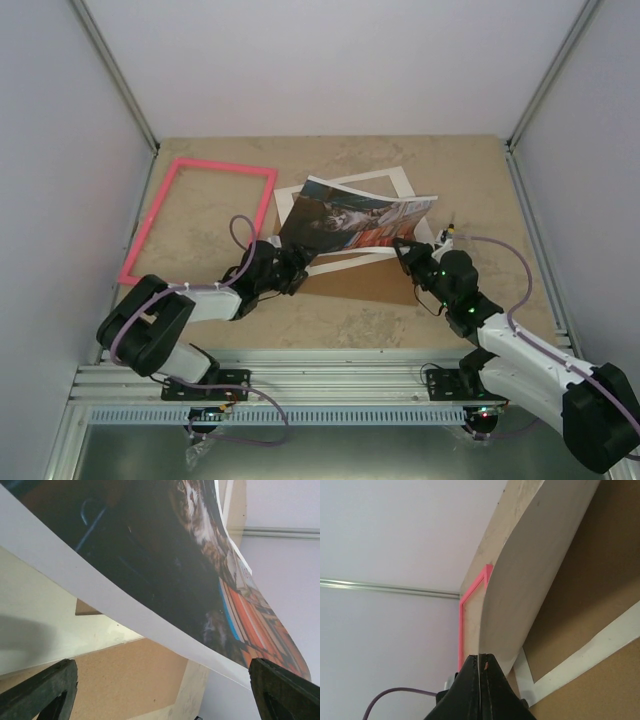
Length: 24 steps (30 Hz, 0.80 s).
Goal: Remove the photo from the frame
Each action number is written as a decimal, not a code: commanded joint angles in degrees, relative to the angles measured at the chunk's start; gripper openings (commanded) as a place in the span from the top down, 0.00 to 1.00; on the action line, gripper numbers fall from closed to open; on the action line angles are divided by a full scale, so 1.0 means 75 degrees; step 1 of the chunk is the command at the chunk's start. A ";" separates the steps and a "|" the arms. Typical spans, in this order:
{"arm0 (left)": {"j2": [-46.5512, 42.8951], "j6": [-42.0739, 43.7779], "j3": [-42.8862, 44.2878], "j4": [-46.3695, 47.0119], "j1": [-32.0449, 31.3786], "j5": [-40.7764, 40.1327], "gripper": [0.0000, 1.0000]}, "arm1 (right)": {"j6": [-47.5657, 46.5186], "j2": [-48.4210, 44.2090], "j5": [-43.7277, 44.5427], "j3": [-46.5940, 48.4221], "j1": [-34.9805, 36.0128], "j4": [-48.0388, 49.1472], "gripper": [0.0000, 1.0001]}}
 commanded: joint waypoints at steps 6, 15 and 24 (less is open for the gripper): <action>0.0938 -0.0775 0.0250 0.1711 -0.0210 0.0281 0.19 | 0.0200 -0.0307 0.0373 -0.0280 0.0232 -0.0018 1.00; 0.1794 -0.1351 0.0303 0.2854 -0.0285 0.0294 0.59 | 0.0233 -0.0403 0.0247 -0.0455 0.0328 -0.0080 0.99; 0.1958 -0.1339 0.0332 0.2901 -0.0309 0.0306 0.98 | 0.0164 -0.0982 0.0178 -0.0683 0.0358 -0.0604 0.94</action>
